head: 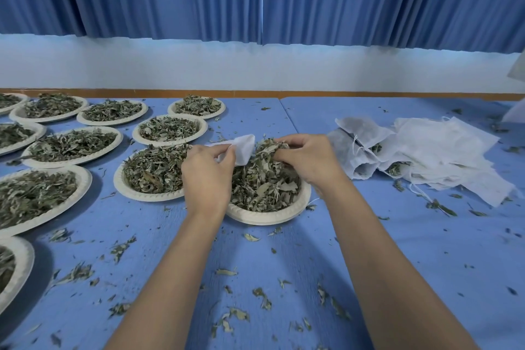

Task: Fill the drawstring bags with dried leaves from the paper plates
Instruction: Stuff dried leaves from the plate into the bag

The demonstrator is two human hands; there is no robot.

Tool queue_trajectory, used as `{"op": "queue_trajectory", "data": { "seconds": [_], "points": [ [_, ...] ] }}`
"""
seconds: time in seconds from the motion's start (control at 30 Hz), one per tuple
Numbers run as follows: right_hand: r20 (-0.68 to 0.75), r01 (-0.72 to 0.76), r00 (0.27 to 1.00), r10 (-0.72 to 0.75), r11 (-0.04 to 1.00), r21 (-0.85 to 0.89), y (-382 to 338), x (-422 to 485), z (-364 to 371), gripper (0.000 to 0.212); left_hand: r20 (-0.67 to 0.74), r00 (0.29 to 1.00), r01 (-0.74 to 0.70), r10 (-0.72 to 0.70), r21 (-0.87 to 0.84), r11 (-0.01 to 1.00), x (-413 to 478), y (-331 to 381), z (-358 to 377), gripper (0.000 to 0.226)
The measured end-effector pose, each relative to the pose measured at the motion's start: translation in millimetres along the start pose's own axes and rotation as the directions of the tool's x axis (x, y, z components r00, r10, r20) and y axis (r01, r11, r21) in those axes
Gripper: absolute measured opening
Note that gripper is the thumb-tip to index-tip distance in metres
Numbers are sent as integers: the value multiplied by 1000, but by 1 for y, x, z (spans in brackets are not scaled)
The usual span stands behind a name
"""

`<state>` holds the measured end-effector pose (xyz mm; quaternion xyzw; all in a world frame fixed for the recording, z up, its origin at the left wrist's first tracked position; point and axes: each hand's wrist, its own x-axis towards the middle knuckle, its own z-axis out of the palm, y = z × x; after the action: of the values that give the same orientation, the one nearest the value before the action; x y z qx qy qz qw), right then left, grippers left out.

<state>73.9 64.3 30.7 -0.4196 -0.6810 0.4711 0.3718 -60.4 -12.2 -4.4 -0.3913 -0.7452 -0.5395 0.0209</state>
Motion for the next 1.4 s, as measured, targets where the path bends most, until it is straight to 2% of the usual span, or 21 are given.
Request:
{"op": "queue_trajectory", "data": {
  "seconds": [0.1,0.2,0.3,0.4,0.5,0.67,0.87,1.0,1.13,1.27,1.4],
  "points": [
    [30,-37,999,32,978,204,-7,-1,-3,24,-3,1000,16,-16,41,999,1,0,0,24],
    [36,-69,997,61,948,311,-11,-1,-9,22,-5,1000,13,-13,68,998,2,0,0,24],
    [128,-151,986,106,894,423,-11,-1,-12,16,-24,1000,0,2,72,997,2,-1,1,24],
    [169,-189,976,137,922,339,-8,0,-7,11,-24,1000,-20,21,27,999,1,1,1,25],
    [166,-158,979,114,946,282,-4,0,3,17,-5,999,-39,38,-37,999,-1,4,2,25],
    [94,-113,991,95,971,210,3,0,13,17,36,999,-33,38,-137,990,-1,8,1,22],
    [-47,-52,998,52,999,1,6,-1,14,16,64,992,-96,108,-173,980,0,7,1,15],
    [-70,-33,997,32,999,0,3,-3,17,14,99,974,-185,202,-156,970,-2,7,5,12],
    [-26,-38,999,40,997,74,-1,-3,15,21,88,979,-175,184,-103,979,-1,8,6,20],
    [12,-43,999,42,993,109,-2,-4,17,22,151,973,-147,173,-171,974,-2,11,3,33],
    [-50,-16,999,19,997,74,2,-4,22,19,145,980,-91,136,-282,955,-3,14,1,27]
  ]
}}
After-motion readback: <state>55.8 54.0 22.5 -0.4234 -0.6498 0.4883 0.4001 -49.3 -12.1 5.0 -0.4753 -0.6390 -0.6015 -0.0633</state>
